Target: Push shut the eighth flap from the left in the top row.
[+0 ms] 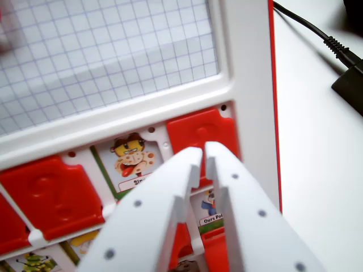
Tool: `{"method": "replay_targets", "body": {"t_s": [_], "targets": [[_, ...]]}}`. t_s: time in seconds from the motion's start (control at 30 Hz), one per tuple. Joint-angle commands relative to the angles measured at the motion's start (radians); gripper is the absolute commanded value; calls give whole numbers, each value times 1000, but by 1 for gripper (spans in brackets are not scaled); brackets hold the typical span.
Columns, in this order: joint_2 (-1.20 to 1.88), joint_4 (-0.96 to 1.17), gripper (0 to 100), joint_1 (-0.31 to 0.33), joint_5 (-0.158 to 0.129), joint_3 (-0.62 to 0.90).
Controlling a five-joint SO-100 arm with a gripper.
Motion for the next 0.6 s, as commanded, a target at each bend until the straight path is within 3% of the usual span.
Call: {"method": "replay_targets", "body": {"t_s": [0.0, 0.2, 0.33, 0.57], "targets": [[43, -23, 0, 2, 6, -98], [95, 60, 0, 9, 5, -71], [201, 75, 0, 25, -26, 54], [431, 224, 0, 37, -20, 179]]}}
